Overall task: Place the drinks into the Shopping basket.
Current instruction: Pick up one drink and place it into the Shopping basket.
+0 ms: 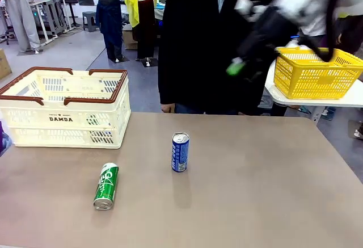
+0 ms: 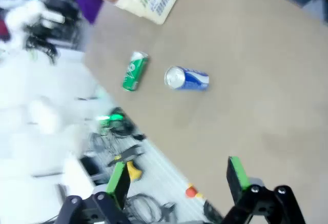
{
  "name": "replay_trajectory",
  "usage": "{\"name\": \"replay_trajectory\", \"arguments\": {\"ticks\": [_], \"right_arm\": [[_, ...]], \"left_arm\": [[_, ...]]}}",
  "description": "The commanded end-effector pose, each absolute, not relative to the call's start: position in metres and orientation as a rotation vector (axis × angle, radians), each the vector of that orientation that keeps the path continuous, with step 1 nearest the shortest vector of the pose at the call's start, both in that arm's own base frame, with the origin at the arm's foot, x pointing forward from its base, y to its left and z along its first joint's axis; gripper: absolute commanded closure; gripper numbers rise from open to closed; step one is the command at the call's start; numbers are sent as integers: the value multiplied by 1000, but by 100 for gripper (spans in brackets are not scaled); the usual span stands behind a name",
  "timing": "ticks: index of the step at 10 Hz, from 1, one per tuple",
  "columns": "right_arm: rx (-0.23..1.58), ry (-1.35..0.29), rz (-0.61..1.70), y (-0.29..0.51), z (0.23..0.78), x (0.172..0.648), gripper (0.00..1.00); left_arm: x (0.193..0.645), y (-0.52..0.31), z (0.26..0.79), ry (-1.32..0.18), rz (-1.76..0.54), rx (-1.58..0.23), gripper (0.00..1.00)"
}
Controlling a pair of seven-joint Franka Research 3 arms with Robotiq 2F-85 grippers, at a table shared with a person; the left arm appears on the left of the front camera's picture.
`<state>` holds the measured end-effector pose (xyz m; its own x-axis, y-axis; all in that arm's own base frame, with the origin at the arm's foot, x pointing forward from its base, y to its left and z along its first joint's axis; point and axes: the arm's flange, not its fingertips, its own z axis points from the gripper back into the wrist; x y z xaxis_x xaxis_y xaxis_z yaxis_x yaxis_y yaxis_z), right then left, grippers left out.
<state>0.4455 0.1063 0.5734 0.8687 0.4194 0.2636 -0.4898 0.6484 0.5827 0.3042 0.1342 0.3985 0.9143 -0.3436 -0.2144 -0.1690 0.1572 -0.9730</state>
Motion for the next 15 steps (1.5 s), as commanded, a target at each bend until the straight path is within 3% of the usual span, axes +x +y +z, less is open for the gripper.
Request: {"name": "replay_trajectory", "arguments": {"ticks": [1, 2, 4, 6, 7, 11, 12, 15], "right_arm": [[1076, -18, 178, -6, 513, 468, 0], [1302, -19, 48, -59, 482, 463, 0], [1511, -79, -187, -122, 426, 438, 0], [1452, -224, -346, -137, 393, 417, 0], [1336, -13, -68, -154, 402, 420, 0], [1336, -13, -68, -154, 402, 420, 0], [1336, -13, -68, -154, 402, 420, 0], [1336, -13, -68, -154, 402, 420, 0]], "left_arm": [[302, 136, 401, 428, -145, -1427, 0], [302, 136, 401, 428, -145, -1427, 0], [302, 136, 401, 428, -145, -1427, 0], [302, 136, 401, 428, -145, -1427, 0], [302, 136, 401, 428, -145, -1427, 0], [304, 134, 398, 436, -131, -1421, 0], [317, 117, 429, 539, 135, -1369, 0], [376, -84, 530, 679, 195, -791, 0]]}}
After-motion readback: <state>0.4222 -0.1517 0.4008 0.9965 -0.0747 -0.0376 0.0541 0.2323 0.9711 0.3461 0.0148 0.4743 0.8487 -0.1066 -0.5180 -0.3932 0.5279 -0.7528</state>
